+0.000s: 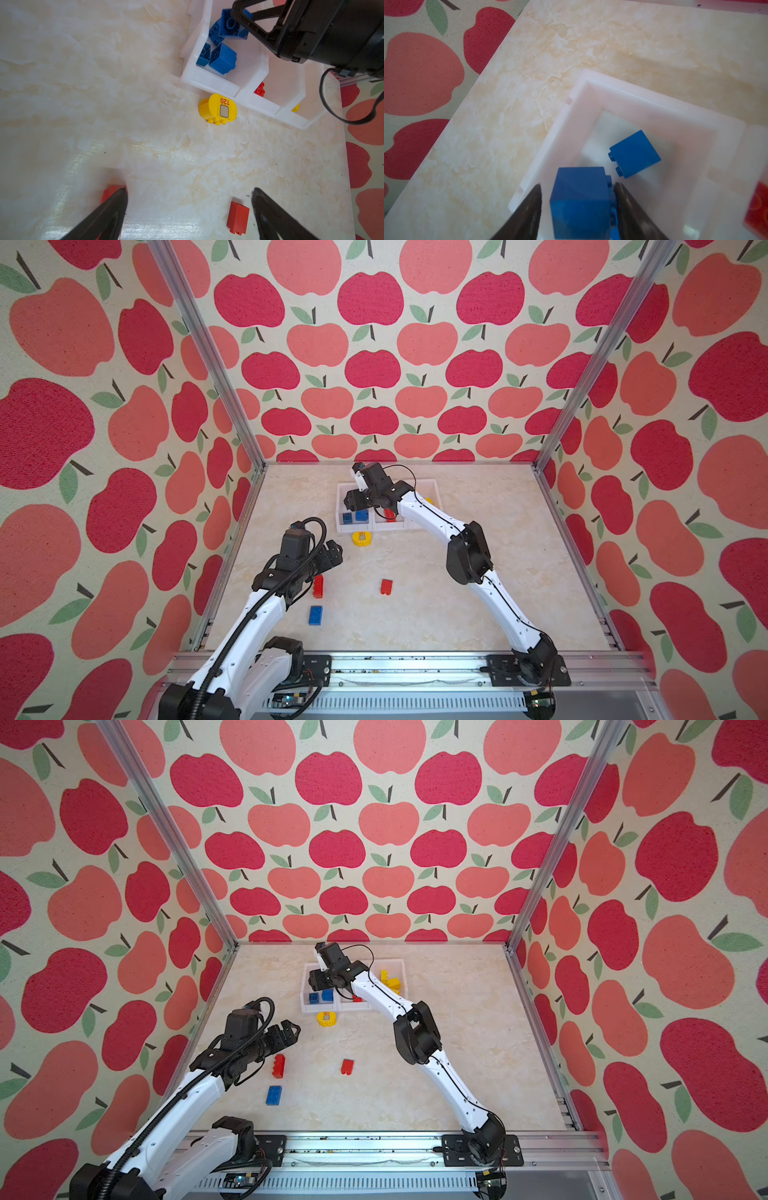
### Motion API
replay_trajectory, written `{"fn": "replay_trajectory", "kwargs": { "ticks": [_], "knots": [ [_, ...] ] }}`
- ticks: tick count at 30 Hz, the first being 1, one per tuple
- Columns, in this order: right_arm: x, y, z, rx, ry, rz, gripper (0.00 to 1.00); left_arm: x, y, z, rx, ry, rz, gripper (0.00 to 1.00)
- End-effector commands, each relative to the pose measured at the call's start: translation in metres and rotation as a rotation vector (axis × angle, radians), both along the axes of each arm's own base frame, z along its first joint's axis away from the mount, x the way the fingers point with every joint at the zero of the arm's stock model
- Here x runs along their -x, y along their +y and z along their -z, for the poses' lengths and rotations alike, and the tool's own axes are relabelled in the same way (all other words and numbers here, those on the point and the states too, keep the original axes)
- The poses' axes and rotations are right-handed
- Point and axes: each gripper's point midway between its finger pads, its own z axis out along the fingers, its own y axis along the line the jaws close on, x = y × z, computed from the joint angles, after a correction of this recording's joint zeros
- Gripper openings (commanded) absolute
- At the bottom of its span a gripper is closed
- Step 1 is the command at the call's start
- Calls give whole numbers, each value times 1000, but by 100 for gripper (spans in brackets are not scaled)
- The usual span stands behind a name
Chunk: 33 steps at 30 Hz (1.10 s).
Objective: Sort the legos into containers by color
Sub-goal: 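Open the right gripper to drop the blue brick into the blue compartment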
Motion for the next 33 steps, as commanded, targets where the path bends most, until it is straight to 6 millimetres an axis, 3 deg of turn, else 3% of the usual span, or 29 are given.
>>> {"fn": "replay_trajectory", "kwargs": {
  "ticks": [1,9,17,22,33],
  "knots": [
    [-3,2,-9,-23,-7,-17,71,6,2,3,5,25,-10,96],
    [1,-1,-22,-28,-15,-20,72,3,1,2,9,23,-8,97],
    [24,-8,-54,-15,-29,-16,73,1,1,3,6,24,-10,97],
    [44,-29,-55,80,45,39,72,1,1,4,6,26,-8,97],
    [114,-85,-38,218,199,135,72,-3,0,7,7,26,-8,98]
  ]
}}
